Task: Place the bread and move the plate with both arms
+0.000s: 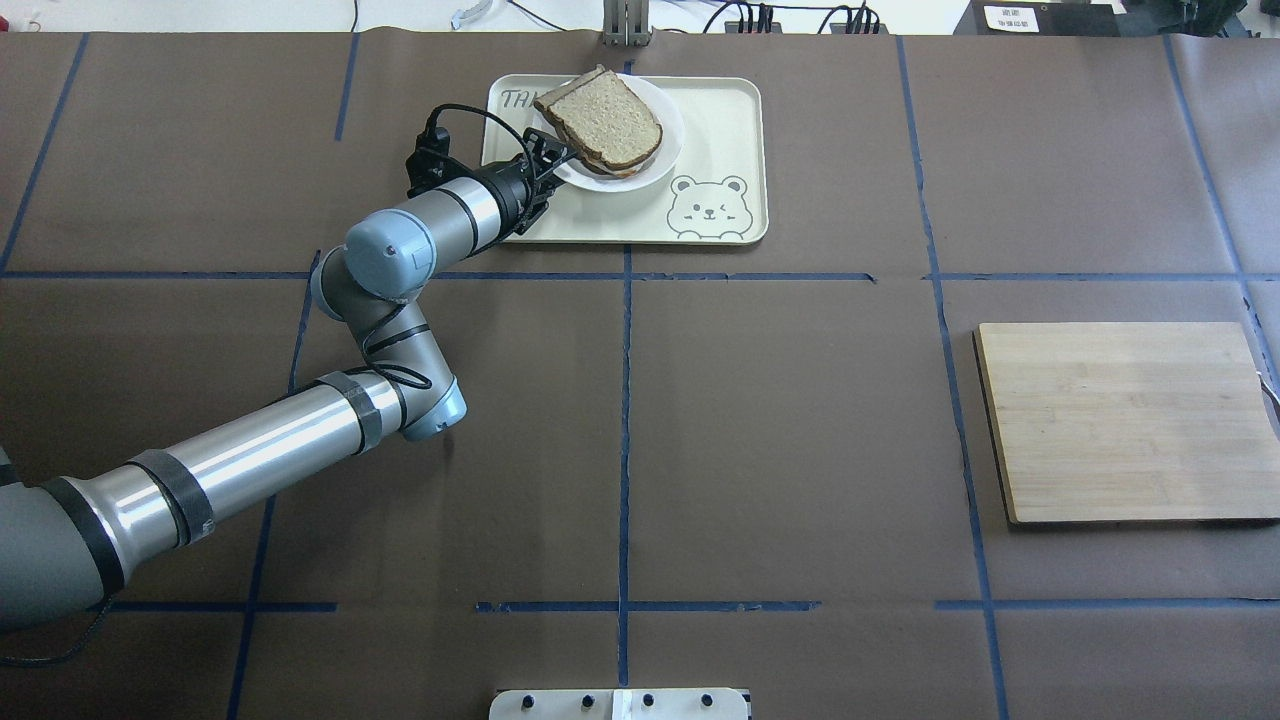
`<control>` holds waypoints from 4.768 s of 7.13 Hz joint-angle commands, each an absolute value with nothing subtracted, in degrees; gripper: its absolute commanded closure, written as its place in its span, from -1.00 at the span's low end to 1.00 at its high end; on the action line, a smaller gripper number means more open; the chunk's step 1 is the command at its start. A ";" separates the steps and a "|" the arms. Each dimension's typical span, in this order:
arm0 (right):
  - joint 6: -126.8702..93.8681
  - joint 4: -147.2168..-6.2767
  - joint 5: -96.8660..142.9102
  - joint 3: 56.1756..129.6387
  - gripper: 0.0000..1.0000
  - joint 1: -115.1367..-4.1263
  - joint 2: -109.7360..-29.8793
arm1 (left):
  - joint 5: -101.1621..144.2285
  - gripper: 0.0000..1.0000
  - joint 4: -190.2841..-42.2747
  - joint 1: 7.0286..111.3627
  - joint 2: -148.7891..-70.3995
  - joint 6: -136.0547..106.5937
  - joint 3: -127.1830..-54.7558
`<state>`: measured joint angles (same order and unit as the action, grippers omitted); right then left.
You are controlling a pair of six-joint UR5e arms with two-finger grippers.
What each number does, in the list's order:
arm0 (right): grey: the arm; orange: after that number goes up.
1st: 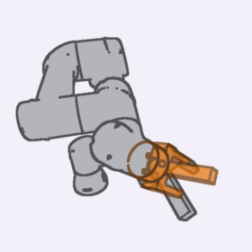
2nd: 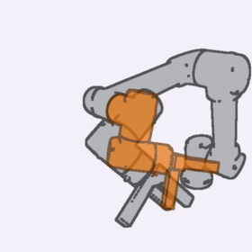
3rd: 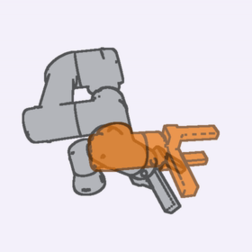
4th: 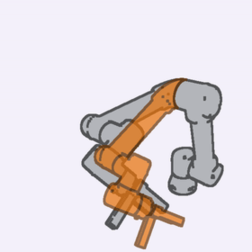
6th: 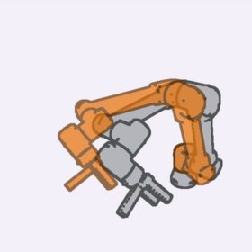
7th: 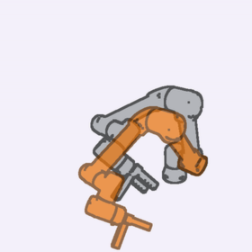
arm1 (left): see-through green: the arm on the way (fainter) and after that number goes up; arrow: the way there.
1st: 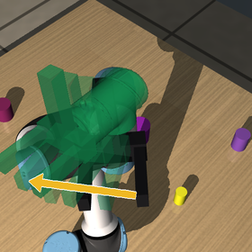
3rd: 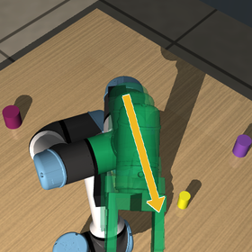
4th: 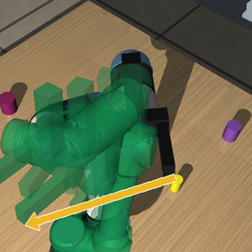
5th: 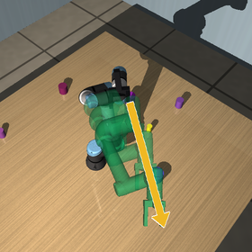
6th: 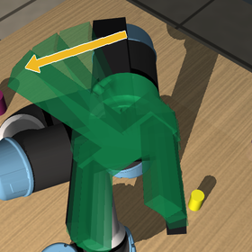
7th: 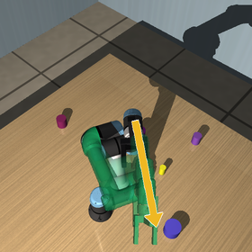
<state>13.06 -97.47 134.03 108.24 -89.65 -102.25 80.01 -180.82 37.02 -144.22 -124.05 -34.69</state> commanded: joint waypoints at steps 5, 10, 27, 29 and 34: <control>13.10 -97.47 134.03 108.28 -1.00 -89.65 -102.13 | 101.01 -1.00 -156.55 43.05 -125.12 -110.81 -72.58; 13.01 -97.47 134.12 108.37 -1.00 -89.65 -102.22 | 103.60 -1.00 -90.38 52.30 -106.66 -42.99 -111.29; 13.10 -97.47 134.30 106.96 -1.00 -89.65 -102.57 | 130.25 -1.00 -84.55 87.98 -76.82 4.92 -106.08; 13.18 -97.38 134.30 106.96 -1.00 -89.65 -102.57 | 130.43 -1.00 -84.90 87.98 -76.90 4.92 -106.17; 13.18 -97.38 134.30 106.88 -1.00 -89.65 -102.57 | 130.52 -1.00 -85.08 87.98 -76.99 4.92 -106.61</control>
<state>13.18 -97.45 134.30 106.88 -89.65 -102.57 130.51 -85.01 87.98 -76.93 4.92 -106.55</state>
